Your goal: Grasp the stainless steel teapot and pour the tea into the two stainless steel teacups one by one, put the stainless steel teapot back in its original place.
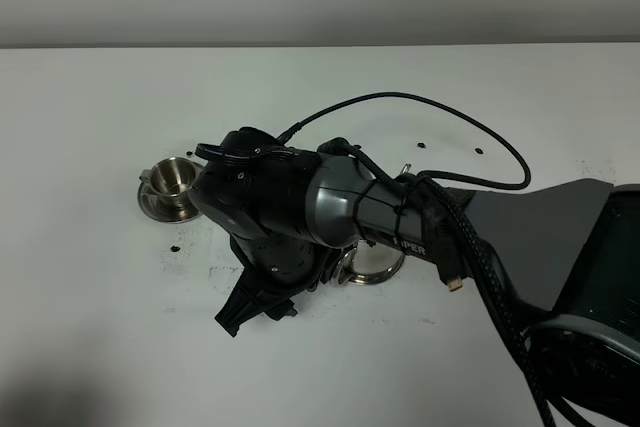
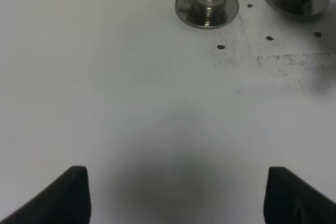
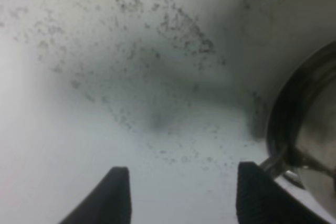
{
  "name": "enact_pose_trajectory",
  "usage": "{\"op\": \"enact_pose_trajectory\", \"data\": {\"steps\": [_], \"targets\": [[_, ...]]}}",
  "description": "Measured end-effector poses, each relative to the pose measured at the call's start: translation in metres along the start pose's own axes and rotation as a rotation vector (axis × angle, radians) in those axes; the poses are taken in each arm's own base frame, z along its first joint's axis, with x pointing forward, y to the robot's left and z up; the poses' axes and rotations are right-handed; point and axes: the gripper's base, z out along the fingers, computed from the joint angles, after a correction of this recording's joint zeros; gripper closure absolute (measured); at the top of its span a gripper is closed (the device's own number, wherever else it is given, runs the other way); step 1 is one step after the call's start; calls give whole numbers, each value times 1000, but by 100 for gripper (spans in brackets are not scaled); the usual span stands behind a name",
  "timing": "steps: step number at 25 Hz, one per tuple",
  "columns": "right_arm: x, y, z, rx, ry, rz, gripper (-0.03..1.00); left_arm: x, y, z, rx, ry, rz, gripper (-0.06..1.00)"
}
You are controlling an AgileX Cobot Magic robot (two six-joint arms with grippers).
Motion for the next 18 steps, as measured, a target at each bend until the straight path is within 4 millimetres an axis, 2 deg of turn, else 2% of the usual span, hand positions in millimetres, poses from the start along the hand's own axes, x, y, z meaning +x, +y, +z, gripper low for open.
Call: {"op": "enact_pose_trajectory", "data": {"steps": [5,9,13,18], "targets": [[1,-1,-5,-10,-7,6,53,0,0,0,0,0,-1,28],[12,-6,-13,-10,-2,9,53,0,0,0,0,0,-1,28],[21,-15,-12,-7,27,28,53,0,0,0,0,0,-1,28],[22,-16,-11,-6,34,32,53,0,0,0,0,0,-1,28]]}}
